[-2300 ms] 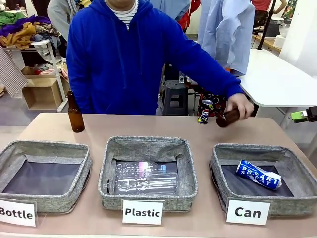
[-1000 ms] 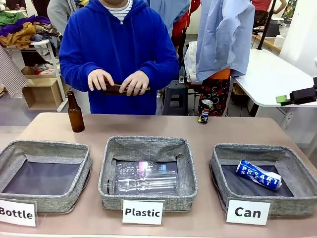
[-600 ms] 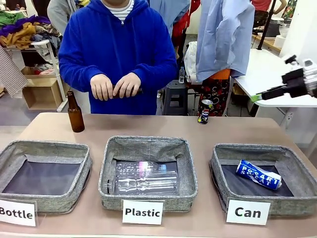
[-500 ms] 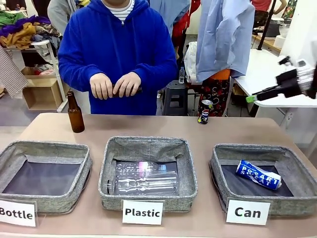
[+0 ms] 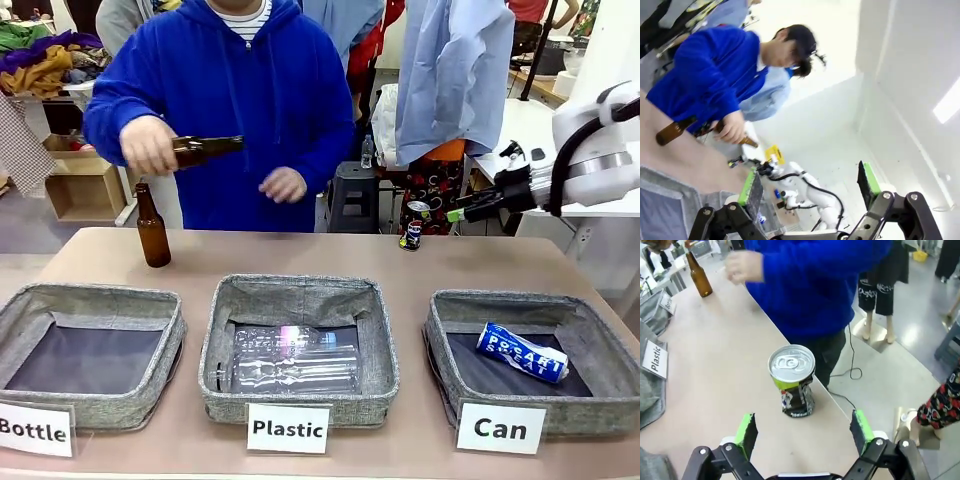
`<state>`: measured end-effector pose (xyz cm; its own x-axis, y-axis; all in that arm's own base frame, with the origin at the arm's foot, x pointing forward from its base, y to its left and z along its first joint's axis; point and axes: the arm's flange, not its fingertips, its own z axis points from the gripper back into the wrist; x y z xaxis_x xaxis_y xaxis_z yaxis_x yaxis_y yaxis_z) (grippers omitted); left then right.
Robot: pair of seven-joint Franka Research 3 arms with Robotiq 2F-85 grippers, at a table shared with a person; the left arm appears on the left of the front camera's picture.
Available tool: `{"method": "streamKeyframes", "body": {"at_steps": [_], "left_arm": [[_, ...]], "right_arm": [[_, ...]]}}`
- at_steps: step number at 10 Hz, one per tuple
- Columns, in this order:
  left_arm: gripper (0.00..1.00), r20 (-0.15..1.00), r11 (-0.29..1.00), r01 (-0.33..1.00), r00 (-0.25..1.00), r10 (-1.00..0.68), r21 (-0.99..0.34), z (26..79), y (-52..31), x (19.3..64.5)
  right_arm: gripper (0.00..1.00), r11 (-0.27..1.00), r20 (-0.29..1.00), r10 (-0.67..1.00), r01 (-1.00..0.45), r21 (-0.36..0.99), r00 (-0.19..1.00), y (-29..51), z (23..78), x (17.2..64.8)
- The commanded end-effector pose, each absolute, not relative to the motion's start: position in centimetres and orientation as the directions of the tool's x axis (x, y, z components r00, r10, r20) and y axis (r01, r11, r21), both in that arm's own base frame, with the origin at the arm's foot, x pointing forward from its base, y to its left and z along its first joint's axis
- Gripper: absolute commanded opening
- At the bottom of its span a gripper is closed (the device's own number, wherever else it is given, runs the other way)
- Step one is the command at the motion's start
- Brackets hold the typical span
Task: Sort the can waste into the basket.
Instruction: Pick up the can waste from the table and place it in the right Fabric basket.
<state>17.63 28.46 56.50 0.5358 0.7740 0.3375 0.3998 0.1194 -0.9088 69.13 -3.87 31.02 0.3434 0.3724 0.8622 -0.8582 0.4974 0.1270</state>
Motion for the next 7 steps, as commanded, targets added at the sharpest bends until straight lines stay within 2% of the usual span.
{"method": "streamKeyframes", "body": {"at_steps": [1, 4, 7], "left_arm": [[1.00, 0.319, 0.047, 0.471, 0.517, 0.795, -0.881, 57.6, 29.8, 16.1], [1.00, 0.341, 0.049, 0.526, 0.474, 0.812, -0.849, 58.9, 31.4, 13.5], [1.00, 0.328, 0.028, 0.542, 0.465, 0.822, -0.840, 58.8, 31.7, 13.6]], "right_arm": [[1.00, 0.432, 0.915, 0.316, -0.897, 0.097, 0.252, -3.5, 29.2, 70.7], [1.00, 0.372, 0.936, 0.287, -0.924, 0.085, 0.202, -1.9, 26.0, 71.8], [1.00, 0.320, 0.947, 0.250, -0.940, 0.116, 0.202, -0.2, 23.9, 72.5]]}}
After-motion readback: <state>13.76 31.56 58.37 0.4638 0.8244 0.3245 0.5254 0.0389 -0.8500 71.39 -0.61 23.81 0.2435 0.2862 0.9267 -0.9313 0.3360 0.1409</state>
